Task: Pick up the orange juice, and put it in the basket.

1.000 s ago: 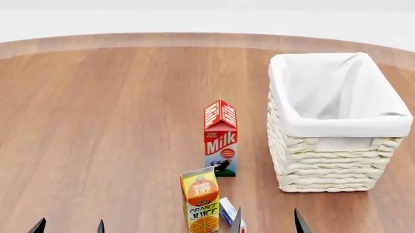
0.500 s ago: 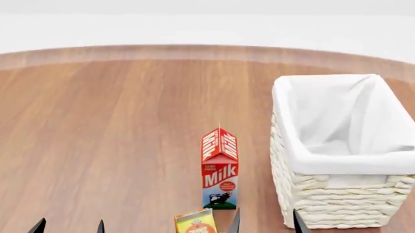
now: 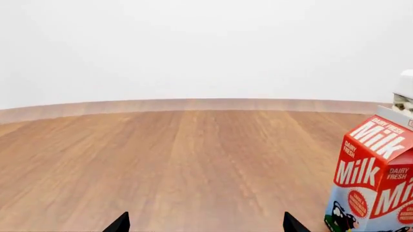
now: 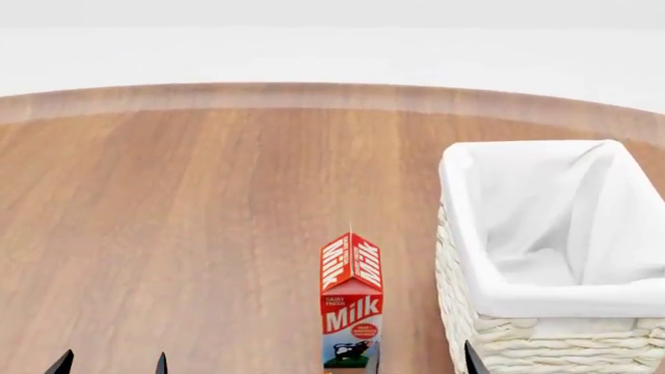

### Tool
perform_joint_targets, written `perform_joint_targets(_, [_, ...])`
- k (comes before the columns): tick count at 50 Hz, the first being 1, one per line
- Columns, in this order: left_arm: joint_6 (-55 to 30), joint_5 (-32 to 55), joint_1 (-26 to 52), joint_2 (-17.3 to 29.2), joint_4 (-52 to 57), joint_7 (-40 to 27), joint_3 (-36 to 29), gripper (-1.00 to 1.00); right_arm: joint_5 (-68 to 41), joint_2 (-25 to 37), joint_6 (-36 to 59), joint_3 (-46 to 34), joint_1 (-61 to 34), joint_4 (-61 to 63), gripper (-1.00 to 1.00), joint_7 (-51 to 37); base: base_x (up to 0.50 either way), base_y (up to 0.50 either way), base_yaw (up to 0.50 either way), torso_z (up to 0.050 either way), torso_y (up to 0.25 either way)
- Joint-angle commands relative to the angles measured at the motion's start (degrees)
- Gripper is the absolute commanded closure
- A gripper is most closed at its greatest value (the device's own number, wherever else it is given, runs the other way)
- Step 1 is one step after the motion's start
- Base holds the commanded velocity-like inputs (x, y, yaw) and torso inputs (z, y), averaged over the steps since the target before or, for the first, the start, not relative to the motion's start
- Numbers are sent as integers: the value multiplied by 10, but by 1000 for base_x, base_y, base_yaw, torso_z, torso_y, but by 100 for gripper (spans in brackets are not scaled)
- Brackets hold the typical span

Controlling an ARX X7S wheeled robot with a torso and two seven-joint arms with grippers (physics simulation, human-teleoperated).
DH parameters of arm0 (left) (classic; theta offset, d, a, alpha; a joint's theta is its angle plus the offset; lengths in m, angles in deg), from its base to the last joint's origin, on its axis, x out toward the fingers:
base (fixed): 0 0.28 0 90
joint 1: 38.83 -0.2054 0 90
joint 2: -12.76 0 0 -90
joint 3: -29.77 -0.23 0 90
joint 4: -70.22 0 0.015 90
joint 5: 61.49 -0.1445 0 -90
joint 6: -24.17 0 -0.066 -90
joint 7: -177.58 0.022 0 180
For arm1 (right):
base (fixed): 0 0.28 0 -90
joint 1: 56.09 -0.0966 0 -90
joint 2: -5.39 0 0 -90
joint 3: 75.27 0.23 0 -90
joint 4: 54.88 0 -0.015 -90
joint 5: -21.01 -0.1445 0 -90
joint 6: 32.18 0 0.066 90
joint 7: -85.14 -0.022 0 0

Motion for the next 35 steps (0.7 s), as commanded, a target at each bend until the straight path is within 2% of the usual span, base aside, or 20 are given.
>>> perform_joint_targets(1, [1,3,0,3,0,-4,-4,-100,-3,14,21,-17,37,62,-100,-2,0,0,0,0,0])
perform_joint_targets(22, [2,8,2,8,-1,-9,-10,-100,43,48,-3,-82,139,161,-100,-9,0,0,0,0,0])
perform_joint_targets(23, [3,8,2,8,-1,-10,-10,-100,67,62,-62,-112,191,161,-100,-4,0,0,0,0,0])
perform_joint_targets(35, [3,11,2,11,-1,-13,-14,-100,70,69,-79,-121,207,167,-100,-6,0,0,0,0,0])
